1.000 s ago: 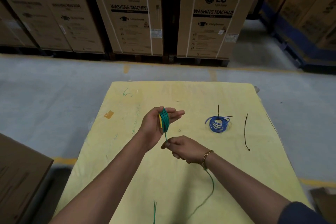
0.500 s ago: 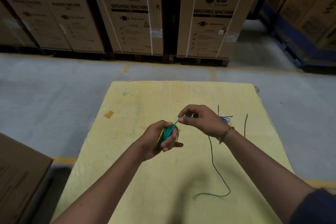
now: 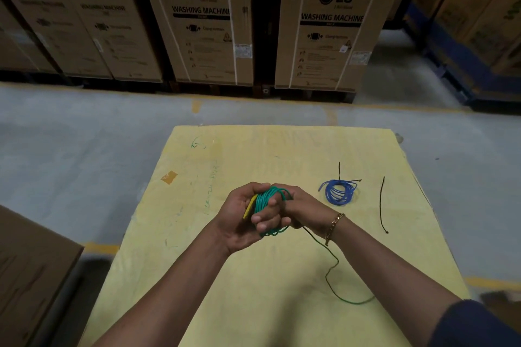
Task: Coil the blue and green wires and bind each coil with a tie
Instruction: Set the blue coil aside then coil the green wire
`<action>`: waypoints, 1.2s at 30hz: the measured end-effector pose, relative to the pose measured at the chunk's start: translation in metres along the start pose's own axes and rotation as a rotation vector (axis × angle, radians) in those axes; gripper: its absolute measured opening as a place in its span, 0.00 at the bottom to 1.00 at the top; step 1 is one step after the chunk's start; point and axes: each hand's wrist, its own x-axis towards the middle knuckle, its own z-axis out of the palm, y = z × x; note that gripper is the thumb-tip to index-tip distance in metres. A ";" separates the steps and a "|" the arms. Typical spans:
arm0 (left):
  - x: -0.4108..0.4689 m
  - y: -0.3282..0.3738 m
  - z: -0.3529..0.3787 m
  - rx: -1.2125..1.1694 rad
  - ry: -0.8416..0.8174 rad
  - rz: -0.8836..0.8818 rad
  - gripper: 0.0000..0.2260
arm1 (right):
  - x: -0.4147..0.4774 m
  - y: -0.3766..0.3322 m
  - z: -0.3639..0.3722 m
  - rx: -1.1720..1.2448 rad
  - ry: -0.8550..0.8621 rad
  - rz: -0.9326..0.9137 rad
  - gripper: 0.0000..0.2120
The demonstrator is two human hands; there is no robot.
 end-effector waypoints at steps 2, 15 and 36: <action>0.001 -0.001 0.002 0.034 0.038 0.037 0.16 | 0.002 -0.002 0.002 0.022 0.077 0.001 0.10; -0.004 -0.008 0.016 0.251 0.089 0.017 0.20 | 0.002 -0.011 -0.006 -0.532 0.155 -0.025 0.21; 0.004 0.026 0.002 -0.332 0.192 0.285 0.17 | 0.001 0.022 -0.041 -0.055 0.136 0.068 0.17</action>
